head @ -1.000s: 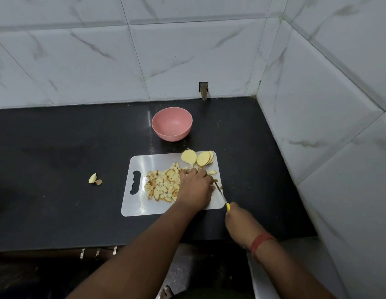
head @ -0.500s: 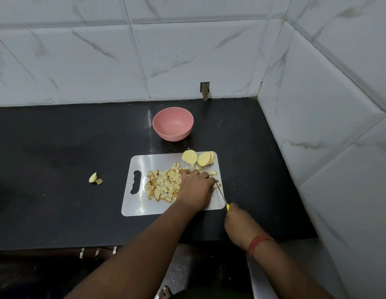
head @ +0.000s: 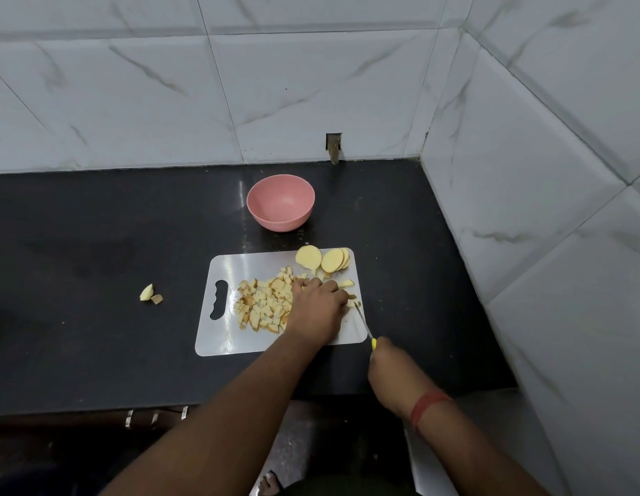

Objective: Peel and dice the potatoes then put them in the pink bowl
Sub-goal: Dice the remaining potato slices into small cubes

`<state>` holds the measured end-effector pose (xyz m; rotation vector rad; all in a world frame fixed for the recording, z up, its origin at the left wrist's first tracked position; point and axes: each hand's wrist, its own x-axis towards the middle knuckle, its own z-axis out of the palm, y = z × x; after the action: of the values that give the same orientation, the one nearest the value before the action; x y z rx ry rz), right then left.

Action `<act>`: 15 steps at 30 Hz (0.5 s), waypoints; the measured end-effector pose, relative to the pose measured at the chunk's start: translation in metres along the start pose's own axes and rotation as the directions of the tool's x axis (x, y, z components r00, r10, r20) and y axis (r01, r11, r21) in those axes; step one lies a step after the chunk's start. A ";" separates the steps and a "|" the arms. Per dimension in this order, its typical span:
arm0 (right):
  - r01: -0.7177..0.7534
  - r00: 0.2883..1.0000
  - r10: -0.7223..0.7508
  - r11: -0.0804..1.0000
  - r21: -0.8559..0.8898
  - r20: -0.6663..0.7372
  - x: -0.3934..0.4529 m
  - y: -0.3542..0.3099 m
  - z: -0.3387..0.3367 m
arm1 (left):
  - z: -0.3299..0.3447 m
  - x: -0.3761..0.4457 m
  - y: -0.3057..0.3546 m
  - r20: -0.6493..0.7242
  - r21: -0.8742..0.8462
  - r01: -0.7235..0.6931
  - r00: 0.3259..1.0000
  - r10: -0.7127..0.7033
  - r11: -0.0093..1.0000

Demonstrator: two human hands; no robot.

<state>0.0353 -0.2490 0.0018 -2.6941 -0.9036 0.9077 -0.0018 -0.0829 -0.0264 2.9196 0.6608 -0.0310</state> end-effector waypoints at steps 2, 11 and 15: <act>-0.002 1.000 0.002 1.000 0.008 0.025 0.007 -0.006 -0.002 | 0.000 -0.001 0.000 -0.004 -0.007 0.011 1.000 -0.011 1.000; -0.070 0.994 0.067 0.997 0.030 0.085 0.016 -0.019 -0.004 | 0.000 0.000 0.000 -0.013 0.000 0.017 1.000 -0.017 1.000; -0.071 0.992 0.071 0.997 -0.007 0.101 0.011 -0.015 0.002 | 0.001 0.000 0.000 -0.018 0.009 0.013 1.000 -0.013 1.000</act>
<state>0.0341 -0.2301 -0.0001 -2.7201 -0.8334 1.0663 -0.0016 -0.0834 -0.0272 2.9271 0.6843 -0.0098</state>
